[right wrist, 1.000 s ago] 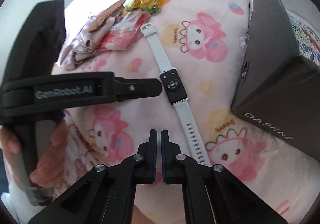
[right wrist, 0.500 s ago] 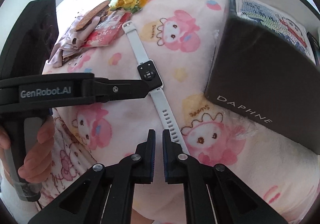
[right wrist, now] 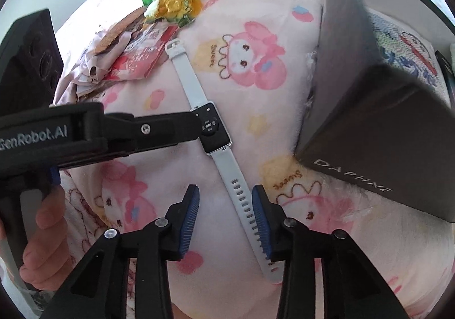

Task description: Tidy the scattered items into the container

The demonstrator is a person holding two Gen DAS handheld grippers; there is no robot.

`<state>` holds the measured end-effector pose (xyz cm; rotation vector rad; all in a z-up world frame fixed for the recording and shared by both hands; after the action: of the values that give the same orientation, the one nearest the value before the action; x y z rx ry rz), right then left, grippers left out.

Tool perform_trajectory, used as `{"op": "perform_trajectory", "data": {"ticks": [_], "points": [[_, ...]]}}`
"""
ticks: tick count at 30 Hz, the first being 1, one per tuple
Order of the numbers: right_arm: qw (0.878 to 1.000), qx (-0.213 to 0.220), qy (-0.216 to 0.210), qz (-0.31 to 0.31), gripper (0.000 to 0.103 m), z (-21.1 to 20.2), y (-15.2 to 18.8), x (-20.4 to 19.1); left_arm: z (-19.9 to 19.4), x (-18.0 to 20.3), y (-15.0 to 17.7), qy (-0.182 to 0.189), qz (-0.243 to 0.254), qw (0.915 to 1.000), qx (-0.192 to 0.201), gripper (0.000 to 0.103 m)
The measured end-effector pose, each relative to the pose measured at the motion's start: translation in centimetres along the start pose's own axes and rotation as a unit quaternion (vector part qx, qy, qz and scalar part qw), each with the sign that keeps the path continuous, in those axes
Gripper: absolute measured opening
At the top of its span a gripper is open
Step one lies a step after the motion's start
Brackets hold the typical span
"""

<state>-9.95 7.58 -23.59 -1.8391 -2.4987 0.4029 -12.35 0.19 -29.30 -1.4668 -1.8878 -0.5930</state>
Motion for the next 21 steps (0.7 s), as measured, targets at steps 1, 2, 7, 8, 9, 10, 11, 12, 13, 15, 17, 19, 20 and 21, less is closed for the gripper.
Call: {"op": "perform_trajectory", "data": {"ticks": [1,2,7,8,9,10,11,12,13,15,17,19,20,21], "points": [[1.0,-0.001,0.005,-0.005,0.034,1.1,-0.6,-0.2,0.1,0.0,0.1,0.0,-0.001,1.0,-0.005,0.028],[1.0,0.0,0.01,-0.008,0.034,1.7,-0.7,-0.3,0.2,0.0,0.2,-0.001,-0.001,1.0,-0.006,0.028],[1.0,0.0,-0.002,-0.001,0.016,1.7,-0.8,0.1,-0.2,0.1,0.3,0.002,-0.005,1.0,-0.004,0.028],[1.0,-0.002,-0.008,-0.001,0.013,1.6,-0.8,0.2,-0.3,0.1,0.3,0.002,-0.006,1.0,-0.005,0.028],[1.0,-0.004,-0.02,0.003,0.011,1.4,-0.8,0.4,-0.2,0.2,0.2,0.002,-0.007,1.0,-0.004,0.028],[0.999,-0.006,-0.04,0.011,0.008,1.2,-0.7,0.5,-0.2,0.3,0.2,0.003,-0.006,1.0,-0.005,0.028],[0.998,-0.006,-0.058,0.018,0.006,0.9,-0.7,0.6,-0.3,0.3,0.3,0.004,-0.006,1.0,-0.005,0.028],[0.997,-0.008,-0.073,0.026,0.005,0.7,-0.7,0.7,-0.4,0.4,0.3,0.005,-0.006,0.9999,-0.006,0.028],[0.995,-0.009,-0.091,0.034,0.004,0.4,-0.7,0.8,-0.4,0.4,0.3,0.006,-0.007,0.9999,-0.007,0.028],[0.991,-0.012,-0.126,0.048,0.003,0.0,-0.7,0.6,-0.3,0.4,0.3,0.004,-0.009,0.9999,-0.007,0.028],[0.992,-0.008,-0.12,0.048,0.003,-0.3,-0.8,0.7,-0.2,0.1,0.3,0.001,-0.015,0.9999,-0.008,0.028],[0.997,0.007,-0.067,0.024,0.004,-0.6,-1.1,0.6,-0.1,-0.1,0.3,0.003,-0.022,0.9997,-0.01,0.028],[0.999,0.009,-0.05,0.017,0.004,-0.9,-0.9,0.7,-0.1,-0.2,0.4,0.004,-0.024,0.9997,-0.011,0.028],[0.999,0.004,-0.045,0.013,0.005,-1.0,-0.5,1.0,-0.1,-0.1,0.4,0.004,-0.024,0.9997,-0.011,0.029]]}}
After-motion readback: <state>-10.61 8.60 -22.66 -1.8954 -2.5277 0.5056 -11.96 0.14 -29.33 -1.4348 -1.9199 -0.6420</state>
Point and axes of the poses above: each gripper's, at about its wrist camera, not at the fingertips, and z roughly the way its jaws point, x to its right, y to its underside, the point moved 6 cm from there along z, roughly the way its jaws point, and after that the axes turned 3 degrees about y, right-handed, at the moved point
